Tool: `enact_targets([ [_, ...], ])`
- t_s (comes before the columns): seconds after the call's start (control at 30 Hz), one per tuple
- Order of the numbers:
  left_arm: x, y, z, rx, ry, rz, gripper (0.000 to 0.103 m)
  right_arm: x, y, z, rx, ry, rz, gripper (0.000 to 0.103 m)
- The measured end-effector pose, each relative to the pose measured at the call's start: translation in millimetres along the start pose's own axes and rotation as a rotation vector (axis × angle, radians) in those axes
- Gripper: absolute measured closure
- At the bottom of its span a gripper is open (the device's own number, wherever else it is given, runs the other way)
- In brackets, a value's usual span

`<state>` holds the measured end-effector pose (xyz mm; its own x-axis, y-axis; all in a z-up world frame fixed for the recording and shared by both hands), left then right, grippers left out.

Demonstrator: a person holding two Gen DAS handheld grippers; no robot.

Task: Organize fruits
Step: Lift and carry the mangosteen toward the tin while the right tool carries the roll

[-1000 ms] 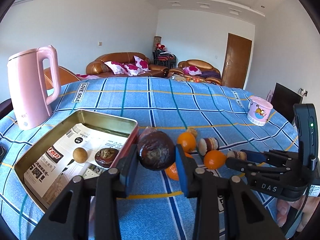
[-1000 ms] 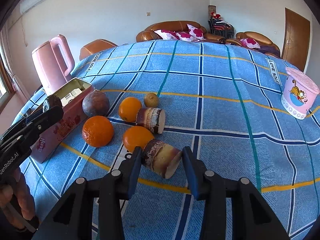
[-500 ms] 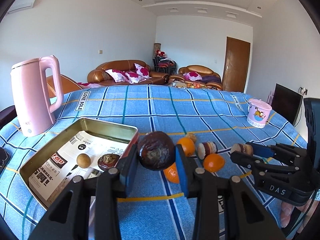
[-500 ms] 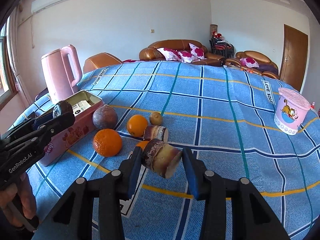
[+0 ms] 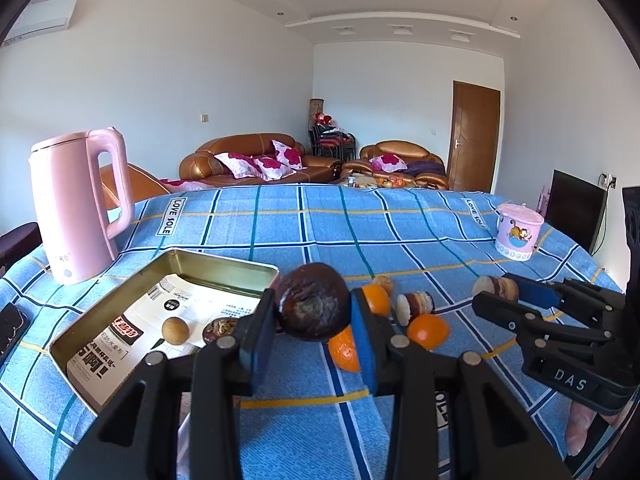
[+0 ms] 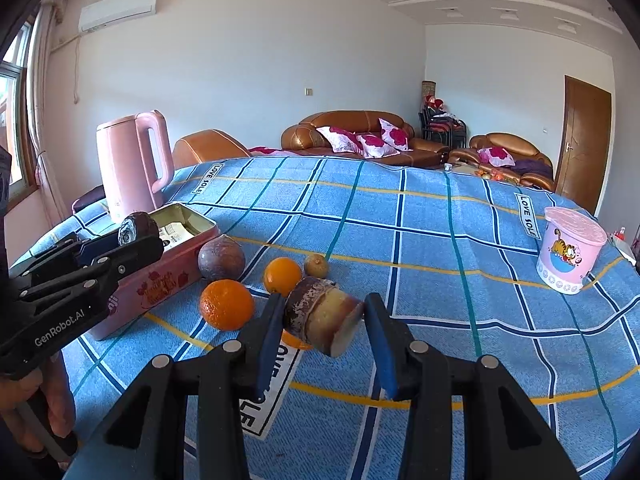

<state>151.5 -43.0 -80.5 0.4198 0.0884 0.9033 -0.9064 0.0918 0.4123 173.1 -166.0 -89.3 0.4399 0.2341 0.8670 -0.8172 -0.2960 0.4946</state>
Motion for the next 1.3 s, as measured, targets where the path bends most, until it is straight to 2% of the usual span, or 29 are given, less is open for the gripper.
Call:
enact_targets([
  [0.8, 3, 10, 1, 0.015, -0.015, 0.049, 0.065, 9, 27, 0, -0.020, 0.019, 0.141, 0.060],
  [1.3, 8, 23, 4, 0.026, -0.034, 0.118, 0.065, 13, 44, -2, -0.046, 0.036, 0.219, 0.060],
])
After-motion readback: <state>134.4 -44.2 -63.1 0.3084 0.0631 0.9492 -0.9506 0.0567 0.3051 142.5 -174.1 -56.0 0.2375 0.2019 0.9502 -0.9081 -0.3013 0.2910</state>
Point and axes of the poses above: each gripper's, at about its wrist camera, not at the fingertips, and y roughly against the way its jaws point, z to its right, x to its top, the point moved 9 cm from there along -y, roughly the way its jaws point, and after that the axes turned 5 degrees about y, right-handed, at the moved point
